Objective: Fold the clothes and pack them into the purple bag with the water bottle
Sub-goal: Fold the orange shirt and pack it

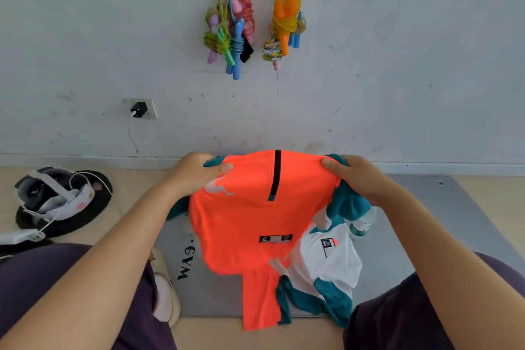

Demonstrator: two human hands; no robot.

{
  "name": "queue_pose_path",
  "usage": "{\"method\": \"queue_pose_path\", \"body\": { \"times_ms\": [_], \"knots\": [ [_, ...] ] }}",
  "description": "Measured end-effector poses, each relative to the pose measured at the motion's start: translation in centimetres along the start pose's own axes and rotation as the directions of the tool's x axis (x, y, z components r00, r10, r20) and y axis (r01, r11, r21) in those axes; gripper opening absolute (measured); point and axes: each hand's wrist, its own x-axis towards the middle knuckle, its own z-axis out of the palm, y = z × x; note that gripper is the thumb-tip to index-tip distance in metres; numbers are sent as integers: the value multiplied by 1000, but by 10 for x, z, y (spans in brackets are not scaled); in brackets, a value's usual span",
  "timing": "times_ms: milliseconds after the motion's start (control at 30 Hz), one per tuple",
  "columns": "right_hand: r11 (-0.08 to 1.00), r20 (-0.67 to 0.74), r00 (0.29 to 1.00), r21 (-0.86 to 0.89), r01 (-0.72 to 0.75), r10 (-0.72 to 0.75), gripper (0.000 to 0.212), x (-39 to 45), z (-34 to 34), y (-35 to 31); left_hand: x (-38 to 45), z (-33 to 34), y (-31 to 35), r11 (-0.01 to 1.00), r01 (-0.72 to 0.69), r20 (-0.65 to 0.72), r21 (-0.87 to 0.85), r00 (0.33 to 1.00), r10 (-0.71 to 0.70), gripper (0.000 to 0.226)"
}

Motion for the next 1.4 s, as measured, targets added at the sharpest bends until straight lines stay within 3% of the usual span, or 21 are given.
{"method": "queue_pose_path", "body": {
  "times_ms": [100,167,367,400,467,533,633,733,900,1033,1167,1333,1367,1400],
  "knots": [
    [1000,121,993,-16,-14,16,38,-19,6,-3,-21,-2,0,995,91,178,46,979,-98,31],
    [1000,135,991,-12,-11,12,34,-27,4,-13,-28,-12,5,994,103,227,46,968,-110,32],
    [996,27,998,58,61,-62,34,-20,-16,-62,-17,-53,47,996,85,204,-41,976,-75,73],
    [997,27,998,44,60,-61,36,-13,-17,-65,-10,-55,48,994,97,211,-46,974,-86,73],
    [1000,34,999,-19,23,-23,38,7,-15,-59,9,-49,38,993,114,223,-35,969,-103,49],
    [995,18,999,-99,-32,34,40,33,-5,-34,32,-27,11,992,124,218,6,968,-122,30],
    [965,12,992,-232,-122,128,37,80,31,42,68,36,-61,969,200,212,144,950,-227,35],
    [909,94,967,-373,-186,236,32,108,83,138,80,116,-148,912,266,236,311,908,-346,43],
    [865,109,932,-421,-272,346,33,131,149,263,73,206,-250,857,405,192,320,858,-477,43],
    [836,97,914,-450,-314,395,29,150,170,314,88,238,-293,853,379,154,358,877,-455,37],
    [772,99,882,-536,-343,461,41,164,168,334,111,248,-313,825,309,101,474,911,-399,45],
    [560,252,699,-790,-251,669,53,184,139,320,121,258,-306,771,254,-74,585,963,-261,35],
    [539,237,709,-809,-235,665,50,189,135,316,116,265,-298,765,235,-101,600,970,-219,43],
    [534,194,763,-816,-224,617,44,192,132,312,109,273,-287,767,183,-96,615,983,-158,48]
  ]
}}
